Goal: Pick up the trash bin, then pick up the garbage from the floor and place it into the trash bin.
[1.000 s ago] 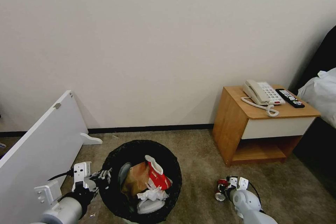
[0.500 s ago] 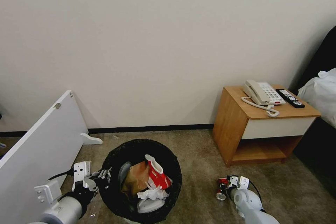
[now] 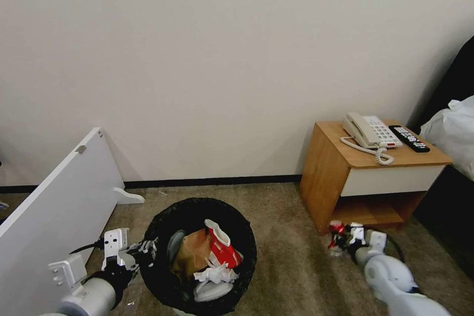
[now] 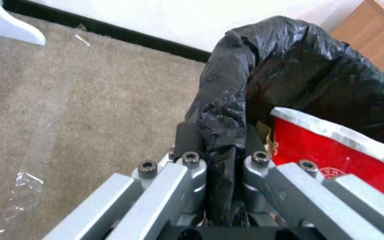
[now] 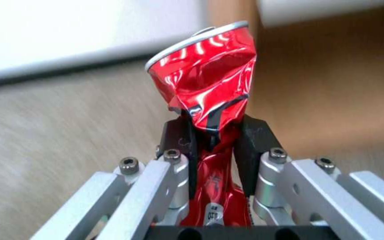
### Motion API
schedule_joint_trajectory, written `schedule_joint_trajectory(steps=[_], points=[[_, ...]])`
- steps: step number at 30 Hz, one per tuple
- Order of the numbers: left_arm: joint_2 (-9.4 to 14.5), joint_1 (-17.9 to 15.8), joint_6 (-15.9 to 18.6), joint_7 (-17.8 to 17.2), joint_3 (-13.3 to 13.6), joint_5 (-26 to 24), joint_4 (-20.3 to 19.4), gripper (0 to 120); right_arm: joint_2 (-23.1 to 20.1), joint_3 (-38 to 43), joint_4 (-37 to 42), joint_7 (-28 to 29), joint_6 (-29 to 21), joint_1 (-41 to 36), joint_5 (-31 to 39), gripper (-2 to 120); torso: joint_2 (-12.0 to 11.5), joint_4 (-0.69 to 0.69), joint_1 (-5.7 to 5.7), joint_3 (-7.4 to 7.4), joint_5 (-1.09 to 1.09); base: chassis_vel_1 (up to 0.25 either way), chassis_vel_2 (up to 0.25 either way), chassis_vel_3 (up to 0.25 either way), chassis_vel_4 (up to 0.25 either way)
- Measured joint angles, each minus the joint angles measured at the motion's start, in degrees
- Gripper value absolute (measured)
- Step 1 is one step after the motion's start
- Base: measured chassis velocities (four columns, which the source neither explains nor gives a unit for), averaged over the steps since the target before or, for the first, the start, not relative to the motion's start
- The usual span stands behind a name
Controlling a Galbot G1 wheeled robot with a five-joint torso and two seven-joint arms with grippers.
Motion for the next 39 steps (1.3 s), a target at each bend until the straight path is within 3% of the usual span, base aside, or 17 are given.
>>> schedule_joint_trajectory(steps=[2, 4, 6, 13, 19, 27, 29, 34, 36, 39], points=[[0.19, 0.22, 0.12, -0.06, 0.09, 0.0, 0.0, 4, -1.79, 0.85, 4.94, -3.87, 4.62, -0.76, 0.51, 16, 0.0, 0.02, 0.0, 0.0, -0.01, 0.0, 0.0, 0.0, 0.0], [0.24, 0.24, 0.15, -0.06, 0.12, 0.01, 0.0, 4, -2.03, 0.97, 5.93, -4.58, 5.39, -0.83, 0.62, 16, 0.0, 0.02, 0.0, 0.0, -0.01, 0.0, 0.0, 0.0, 0.0], [0.62, 0.41, 0.29, -0.06, 0.25, 0.0, 0.0, 4, -3.35, 1.1, 12.05, -7.31, 8.69, -0.89, 1.85, 16, 0.01, 0.03, 0.0, 0.0, 0.0, 0.0, 0.0, 0.0, 0.0], [1.13, 0.59, 0.66, -0.07, 0.47, 0.03, 0.0, 4, -5.81, -1.35, 20.56, -9.94, 12.27, 0.82, 4.89, 16, 0.0, 0.02, 0.0, 0.0, -0.01, 0.0, 0.0, 0.0, 0.0], [1.34, 0.97, 0.86, -0.02, 0.46, 0.09, 0.0, 4, -8.2, -7.5, 25.95, -12.46, 16.03, 7.37, 10.1, 16, 0.0, 0.02, 0.0, 0.0, -0.02, 0.0, 0.0, 0.0, 0.0], [1.38, 1.28, 0.98, 0.16, 0.53, 0.08, 0.0, 4, -6.52, -16.95, 26.39, -18.41, 19.67, 18.11, 16.64, 16, 0.0, 0.01, 0.0, 0.0, -0.01, 0.0, 0.0, 0.0, 0.0], [1.61, 1.38, 1.04, 0.19, 0.55, 0.09, 0.0, 4, -4.71, -22.25, 24.83, -22.57, 21.13, 23.5, 18.34, 16, 0.0, 0.03, 0.0, 0.01, -0.02, 0.0, 0.0, 0.0, 0.0], [1.86, 1.3, 1.05, 0.16, 0.6, 0.03, 0.0, 4, -2.93, -27.34, 23.13, -28.11, 22.39, 28.17, 21.18, 16, 0.0, 0.0, 0.0, 0.0, -0.01, 0.0, 0.0, 0.0, 0.0], [1.92, 1.32, 1.1, 0.06, 0.46, -0.55, 0.0, 4, -0.58, -33.98, 20.6, -36.82, 23.65, 33.83, 25.51, 16, 0.0, 0.02, 0.0, 0.01, -0.02, 0.0, 0.0, 0.0, 0.0], [1.98, 1.25, 1.14, 0.04, 0.27, -0.87, 0.0, 4, 0.54, -37.79, 19.44, -39.27, 23.98, 36.88, 26.78, 16, 0.0, 0.02, 0.0, 0.01, -0.01, 0.0, 0.0, 0.0, 0.0]])
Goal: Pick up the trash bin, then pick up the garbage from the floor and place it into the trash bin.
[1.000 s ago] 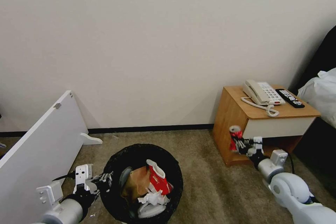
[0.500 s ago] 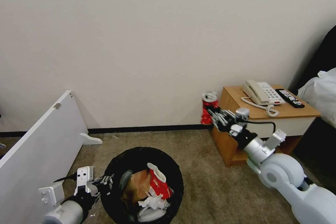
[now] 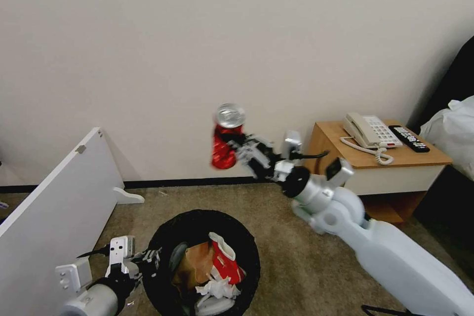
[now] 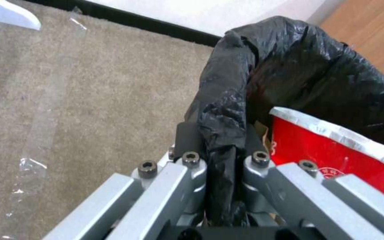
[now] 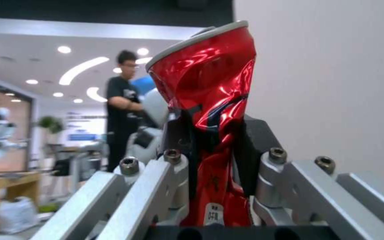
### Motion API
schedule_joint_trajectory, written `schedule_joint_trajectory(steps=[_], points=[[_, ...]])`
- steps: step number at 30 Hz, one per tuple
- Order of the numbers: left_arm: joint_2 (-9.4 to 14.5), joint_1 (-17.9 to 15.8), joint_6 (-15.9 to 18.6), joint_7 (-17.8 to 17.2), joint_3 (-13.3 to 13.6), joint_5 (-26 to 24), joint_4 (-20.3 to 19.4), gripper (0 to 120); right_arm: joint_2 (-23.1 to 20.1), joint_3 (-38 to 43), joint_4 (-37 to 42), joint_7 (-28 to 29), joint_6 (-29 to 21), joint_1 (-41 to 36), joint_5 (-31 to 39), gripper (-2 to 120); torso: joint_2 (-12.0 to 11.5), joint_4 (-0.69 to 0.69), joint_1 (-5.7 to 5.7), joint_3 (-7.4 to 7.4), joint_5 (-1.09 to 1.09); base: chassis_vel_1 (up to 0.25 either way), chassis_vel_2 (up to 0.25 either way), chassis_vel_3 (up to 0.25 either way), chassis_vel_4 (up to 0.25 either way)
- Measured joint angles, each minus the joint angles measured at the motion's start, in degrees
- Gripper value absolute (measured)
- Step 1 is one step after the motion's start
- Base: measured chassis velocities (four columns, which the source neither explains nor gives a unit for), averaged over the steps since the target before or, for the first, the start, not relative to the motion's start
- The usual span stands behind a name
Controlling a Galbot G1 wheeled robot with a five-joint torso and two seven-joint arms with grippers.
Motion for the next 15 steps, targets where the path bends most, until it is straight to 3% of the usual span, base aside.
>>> schedule_joint_trajectory(steps=[15], points=[[0.05, -2.2, 0.06, -0.3, 0.37, -1.07, 0.0, 4, 0.66, -8.03, -0.91, -8.55, -0.97, 3.26, 2.5, 16, 0.0, -0.01, 0.0, 0.0, 0.01, 0.0, 0.0, 0.0, 0.0]])
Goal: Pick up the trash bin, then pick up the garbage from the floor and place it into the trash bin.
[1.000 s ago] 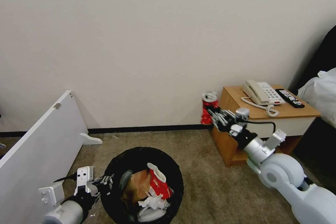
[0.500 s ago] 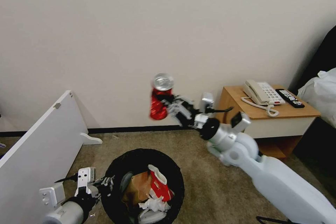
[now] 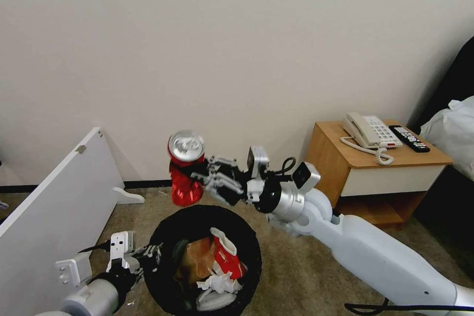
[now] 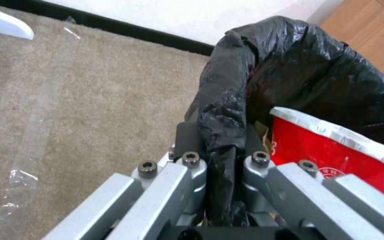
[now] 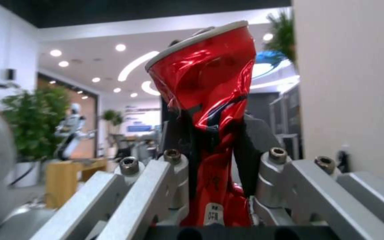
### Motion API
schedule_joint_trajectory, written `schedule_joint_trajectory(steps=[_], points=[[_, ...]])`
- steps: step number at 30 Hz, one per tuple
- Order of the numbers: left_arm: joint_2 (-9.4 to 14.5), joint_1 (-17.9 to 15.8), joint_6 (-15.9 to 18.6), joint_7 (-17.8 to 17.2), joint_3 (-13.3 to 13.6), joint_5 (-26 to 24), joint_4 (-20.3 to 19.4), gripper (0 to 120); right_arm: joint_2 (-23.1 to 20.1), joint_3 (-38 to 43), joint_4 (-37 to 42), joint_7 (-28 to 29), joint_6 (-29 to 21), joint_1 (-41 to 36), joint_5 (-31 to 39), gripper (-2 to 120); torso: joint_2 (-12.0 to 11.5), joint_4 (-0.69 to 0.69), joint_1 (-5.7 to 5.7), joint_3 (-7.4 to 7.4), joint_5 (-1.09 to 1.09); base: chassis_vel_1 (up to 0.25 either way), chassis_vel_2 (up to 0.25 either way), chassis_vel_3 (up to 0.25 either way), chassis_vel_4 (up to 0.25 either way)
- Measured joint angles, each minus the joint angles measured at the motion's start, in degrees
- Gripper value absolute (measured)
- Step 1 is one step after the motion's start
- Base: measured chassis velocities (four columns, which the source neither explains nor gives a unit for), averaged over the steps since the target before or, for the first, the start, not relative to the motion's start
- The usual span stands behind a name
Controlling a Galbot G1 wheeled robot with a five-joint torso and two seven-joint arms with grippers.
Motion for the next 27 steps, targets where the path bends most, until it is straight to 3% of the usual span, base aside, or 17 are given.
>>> schedule_joint_trajectory(steps=[21, 27], points=[[0.23, -0.67, 0.14, -0.4, -0.31, -0.62, 0.0, 4, -5.04, 0.99, 1.92, -6.7, -0.93, -4.91, -0.71, 16, 0.0, 0.0, 0.0, 0.0, 0.01, 0.0, 0.0, 0.0, 0.0], [0.19, -1.05, 0.15, -0.48, -0.31, -0.8, 0.0, 4, -5.18, 1.01, 2.03, -8.05, -1.2, -5.25, -0.64, 33, 0.0, 0.0, 0.01, 0.0, 0.01, 0.0, 0.0, 0.0, 0.0]])
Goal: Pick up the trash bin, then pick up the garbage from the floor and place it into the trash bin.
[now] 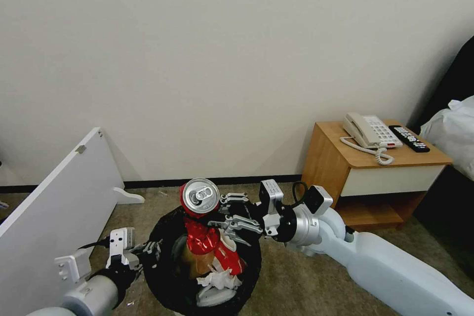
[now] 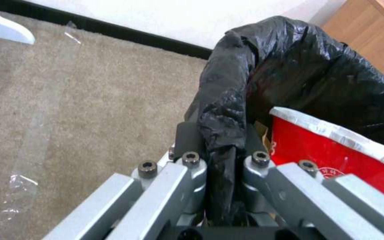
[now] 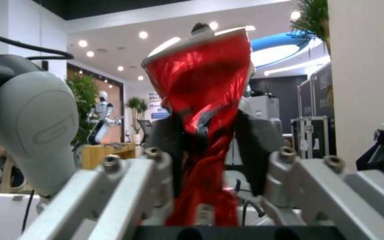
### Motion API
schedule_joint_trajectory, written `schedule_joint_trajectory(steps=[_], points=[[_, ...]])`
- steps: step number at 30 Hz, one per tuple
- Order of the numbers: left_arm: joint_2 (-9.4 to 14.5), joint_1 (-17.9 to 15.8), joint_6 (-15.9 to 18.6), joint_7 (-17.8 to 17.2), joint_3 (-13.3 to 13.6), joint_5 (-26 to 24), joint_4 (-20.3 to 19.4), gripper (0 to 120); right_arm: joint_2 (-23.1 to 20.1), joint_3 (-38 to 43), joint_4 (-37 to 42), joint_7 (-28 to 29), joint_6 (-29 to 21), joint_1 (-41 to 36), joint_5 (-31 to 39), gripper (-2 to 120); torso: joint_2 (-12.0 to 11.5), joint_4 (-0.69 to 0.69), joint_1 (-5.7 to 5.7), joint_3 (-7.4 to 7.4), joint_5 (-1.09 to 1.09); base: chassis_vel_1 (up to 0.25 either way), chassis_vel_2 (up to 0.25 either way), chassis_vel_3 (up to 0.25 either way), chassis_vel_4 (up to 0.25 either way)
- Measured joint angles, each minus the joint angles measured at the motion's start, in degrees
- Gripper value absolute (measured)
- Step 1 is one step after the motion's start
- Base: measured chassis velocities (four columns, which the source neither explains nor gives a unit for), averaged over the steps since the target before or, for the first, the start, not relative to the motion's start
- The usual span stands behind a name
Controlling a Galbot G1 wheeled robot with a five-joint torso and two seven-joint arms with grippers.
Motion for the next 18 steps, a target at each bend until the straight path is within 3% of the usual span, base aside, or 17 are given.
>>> schedule_joint_trajectory(steps=[8, 10, 11, 13, 15, 18], points=[[-0.04, -0.12, 0.02, -0.08, -0.12, -0.24, 0.0, 4, 0.06, -0.24, -0.43, -0.22, -0.03, -0.23, -0.25, 65, 0.0, 0.0, 0.0, 0.0, 0.0, 0.0, 0.0, 0.0, 0.0], [-0.05, -0.15, 0.02, -0.09, -0.11, -0.25, 0.0, 4, 0.06, -0.26, -0.43, -0.22, -0.02, -0.24, -0.28, 67, 0.0, 0.0, 0.0, 0.0, 0.0, 0.0, 0.0, 0.0, 0.0], [-0.09, -0.24, 0.02, -0.12, -0.06, -0.33, 0.0, 4, 0.07, -0.34, -0.44, -0.22, -0.03, -0.31, -0.48, 76, 0.0, 0.0, 0.0, 0.0, 0.0, 0.0, 0.0, 0.0, 0.0], [-0.09, -0.29, 0.03, -0.14, -0.04, -0.38, 0.0, 4, 0.06, -0.36, -0.45, -0.21, -0.03, -0.32, -0.53, 80, 0.0, 0.0, 0.0, 0.0, 0.0, 0.0, 0.0, 0.0, 0.0], [-0.13, -0.32, 0.03, -0.2, 0.0, -0.45, 0.0, 4, 0.12, -0.39, -0.54, -0.19, -0.02, -0.32, -0.57, 92, 0.0, 0.0, 0.0, 0.0, 0.0, 0.0, 0.0, 0.0, 0.0], [-0.15, -0.31, 0.05, -0.23, 0.02, -0.5, 0.0, 4, 0.18, -0.46, -0.57, -0.18, -0.02, -0.3, -0.59, 96, 0.0, 0.0, 0.0, 0.0, 0.0, 0.0, 0.0, 0.0, 0.0]])
